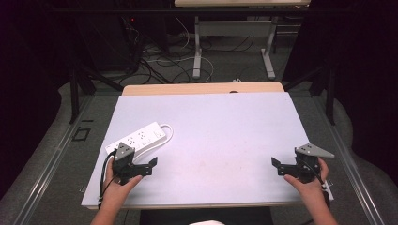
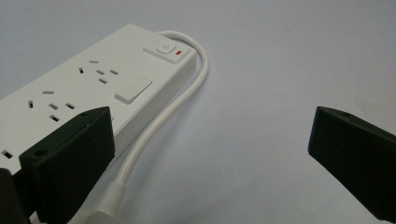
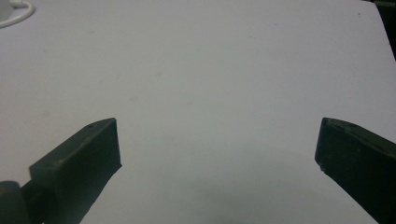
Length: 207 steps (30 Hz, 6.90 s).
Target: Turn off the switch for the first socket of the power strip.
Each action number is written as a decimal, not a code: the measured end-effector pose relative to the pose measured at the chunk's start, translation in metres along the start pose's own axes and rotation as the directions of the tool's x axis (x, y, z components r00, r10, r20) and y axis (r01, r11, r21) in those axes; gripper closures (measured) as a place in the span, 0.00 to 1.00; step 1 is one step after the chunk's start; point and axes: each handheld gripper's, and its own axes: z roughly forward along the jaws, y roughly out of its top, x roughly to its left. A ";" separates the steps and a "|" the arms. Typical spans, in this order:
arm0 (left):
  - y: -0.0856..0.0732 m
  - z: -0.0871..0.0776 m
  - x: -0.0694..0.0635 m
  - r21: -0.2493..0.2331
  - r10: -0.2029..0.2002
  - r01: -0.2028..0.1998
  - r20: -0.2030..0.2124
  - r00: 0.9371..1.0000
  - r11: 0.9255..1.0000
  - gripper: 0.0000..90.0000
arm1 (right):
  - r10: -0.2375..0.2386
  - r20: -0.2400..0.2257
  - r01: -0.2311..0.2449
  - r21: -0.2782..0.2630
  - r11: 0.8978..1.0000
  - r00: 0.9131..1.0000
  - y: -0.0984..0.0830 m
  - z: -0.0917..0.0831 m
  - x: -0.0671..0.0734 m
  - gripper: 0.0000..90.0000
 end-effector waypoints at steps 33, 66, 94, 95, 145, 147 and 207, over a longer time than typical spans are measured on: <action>0.032 -0.025 -0.005 -0.031 -0.004 0.003 -0.020 1.000 1.000 0.02 | 0.029 0.030 -0.028 -0.028 0.999 0.999 -0.010 0.001 -0.005 0.02; 0.057 -0.037 0.013 0.097 -0.022 0.020 0.018 1.000 0.995 0.02 | 0.000 0.011 0.000 -0.002 1.000 1.000 -0.012 0.002 0.002 0.02; 0.085 -0.033 0.016 0.255 0.099 -0.105 0.035 0.994 0.961 0.05 | 0.019 0.012 -0.019 0.007 1.000 1.000 -0.013 0.002 0.002 0.02; 0.087 -0.032 0.016 0.266 0.109 -0.113 0.028 0.994 0.957 0.05 | 0.023 0.011 -0.023 0.007 1.000 1.000 -0.013 0.002 0.002 0.02; 0.097 0.023 0.066 0.397 0.051 -0.022 -0.063 0.997 0.917 0.63 | 0.014 -0.015 -0.014 0.021 1.000 1.000 -0.015 0.006 0.001 0.05; 0.096 0.025 0.068 0.400 0.047 -0.017 -0.066 0.997 0.917 0.67 | 0.018 -0.018 -0.017 0.022 1.000 1.000 -0.015 0.006 0.002 0.05; 0.079 0.064 0.053 0.489 -0.107 0.130 -0.074 0.992 0.862 1.00 | 0.016 -0.029 -0.015 0.027 1.000 0.999 -0.015 0.006 0.001 0.06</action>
